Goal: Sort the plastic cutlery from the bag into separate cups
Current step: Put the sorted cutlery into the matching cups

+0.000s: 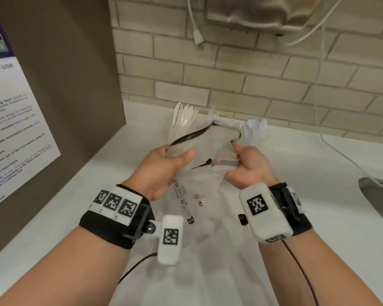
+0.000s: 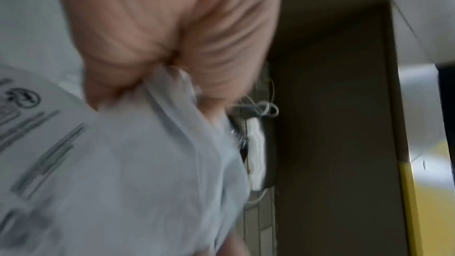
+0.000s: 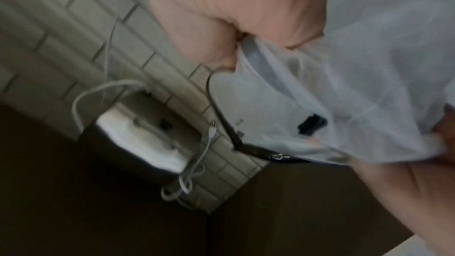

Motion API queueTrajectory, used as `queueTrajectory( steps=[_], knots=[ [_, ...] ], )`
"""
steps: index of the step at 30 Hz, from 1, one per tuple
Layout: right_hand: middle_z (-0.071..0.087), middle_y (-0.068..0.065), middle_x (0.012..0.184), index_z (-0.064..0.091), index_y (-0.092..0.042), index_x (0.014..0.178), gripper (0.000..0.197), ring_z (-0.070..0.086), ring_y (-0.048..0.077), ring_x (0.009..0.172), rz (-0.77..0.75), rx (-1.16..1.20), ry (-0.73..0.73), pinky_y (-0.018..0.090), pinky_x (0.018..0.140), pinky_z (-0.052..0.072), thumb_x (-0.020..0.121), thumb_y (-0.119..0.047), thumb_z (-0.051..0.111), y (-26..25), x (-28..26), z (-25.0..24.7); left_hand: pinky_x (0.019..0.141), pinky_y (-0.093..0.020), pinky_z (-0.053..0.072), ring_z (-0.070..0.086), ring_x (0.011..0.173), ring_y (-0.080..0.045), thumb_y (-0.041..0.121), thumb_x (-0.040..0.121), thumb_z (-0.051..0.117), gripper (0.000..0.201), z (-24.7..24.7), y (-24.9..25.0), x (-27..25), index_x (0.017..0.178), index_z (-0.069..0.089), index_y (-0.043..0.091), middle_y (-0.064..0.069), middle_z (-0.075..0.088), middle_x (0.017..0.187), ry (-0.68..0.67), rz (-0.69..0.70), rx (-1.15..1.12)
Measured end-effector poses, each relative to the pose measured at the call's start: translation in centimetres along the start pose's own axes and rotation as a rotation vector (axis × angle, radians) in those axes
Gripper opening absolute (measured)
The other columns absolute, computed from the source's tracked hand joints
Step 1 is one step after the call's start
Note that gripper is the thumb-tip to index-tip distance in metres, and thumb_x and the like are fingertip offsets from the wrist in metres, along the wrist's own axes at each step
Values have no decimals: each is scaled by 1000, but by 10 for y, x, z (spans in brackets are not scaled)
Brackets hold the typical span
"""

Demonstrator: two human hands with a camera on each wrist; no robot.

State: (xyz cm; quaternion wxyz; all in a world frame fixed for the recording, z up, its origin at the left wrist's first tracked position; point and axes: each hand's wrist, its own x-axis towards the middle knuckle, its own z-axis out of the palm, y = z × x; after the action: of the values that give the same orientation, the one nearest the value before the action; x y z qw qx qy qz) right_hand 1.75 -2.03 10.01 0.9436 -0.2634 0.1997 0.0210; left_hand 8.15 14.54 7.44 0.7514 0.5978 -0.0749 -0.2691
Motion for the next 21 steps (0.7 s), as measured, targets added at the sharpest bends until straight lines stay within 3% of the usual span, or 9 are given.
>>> queueTrajectory(
  steps=[2,5,7,8,10,13,15,17,21],
  knots=[
    [69,15,106,53,-6,131,39,69,31,91,-120,-232,-107,46,77,58,95,-20,54,1,-7,9,85,-46,54,66,97,-29,22,92,61,19,2,-5,5,109,62,14,-9,71,107,157,-8,9],
    [66,5,103,39,-28,133,67,68,20,81,-390,-1055,73,37,71,58,82,9,60,11,-7,-1,71,-46,58,66,95,-34,15,102,38,30,-4,1,9,122,55,1,-19,67,112,70,-151,-245],
    [64,9,93,47,-18,117,37,65,22,67,-298,-1356,276,42,68,58,88,4,49,19,-5,-9,63,-49,60,68,96,-35,10,101,34,35,-7,6,11,129,49,-5,-24,64,119,-4,-196,-399],
    [62,10,82,51,-13,107,23,62,22,57,-193,-1315,333,43,63,58,92,3,42,21,-4,-15,66,-51,59,66,101,-34,9,100,34,36,-9,7,10,131,48,-4,-24,61,124,-38,-213,-455],
    [64,15,72,54,-5,98,25,62,25,47,-24,-886,291,41,52,56,94,6,33,20,-2,-20,81,-53,55,61,111,-34,10,95,37,40,-11,5,7,131,52,-2,-22,59,128,-134,-232,-527],
    [69,30,89,55,7,101,27,69,45,73,24,-307,134,64,60,54,90,7,31,8,7,-22,96,-53,47,59,114,-35,23,83,52,43,-12,-3,3,122,61,9,-14,63,125,-175,-274,-557],
    [64,29,107,55,4,104,31,62,46,94,85,-226,4,66,89,45,75,4,47,6,6,-17,95,-52,47,63,110,-33,29,82,60,45,-17,-12,9,124,63,13,-12,65,124,-81,-284,-491],
    [60,17,106,55,-10,108,45,58,35,93,171,-234,-110,52,105,38,63,-7,60,12,2,-15,86,-53,52,66,104,-35,33,85,59,41,-23,-16,14,122,64,16,-13,68,117,17,-324,-469],
    [68,15,95,68,-6,100,32,66,34,80,196,-433,-15,41,74,58,78,-19,49,22,7,-22,90,-49,50,63,107,-36,31,84,54,43,-27,-8,14,121,63,13,-17,67,118,78,-349,-405]
  ],
)
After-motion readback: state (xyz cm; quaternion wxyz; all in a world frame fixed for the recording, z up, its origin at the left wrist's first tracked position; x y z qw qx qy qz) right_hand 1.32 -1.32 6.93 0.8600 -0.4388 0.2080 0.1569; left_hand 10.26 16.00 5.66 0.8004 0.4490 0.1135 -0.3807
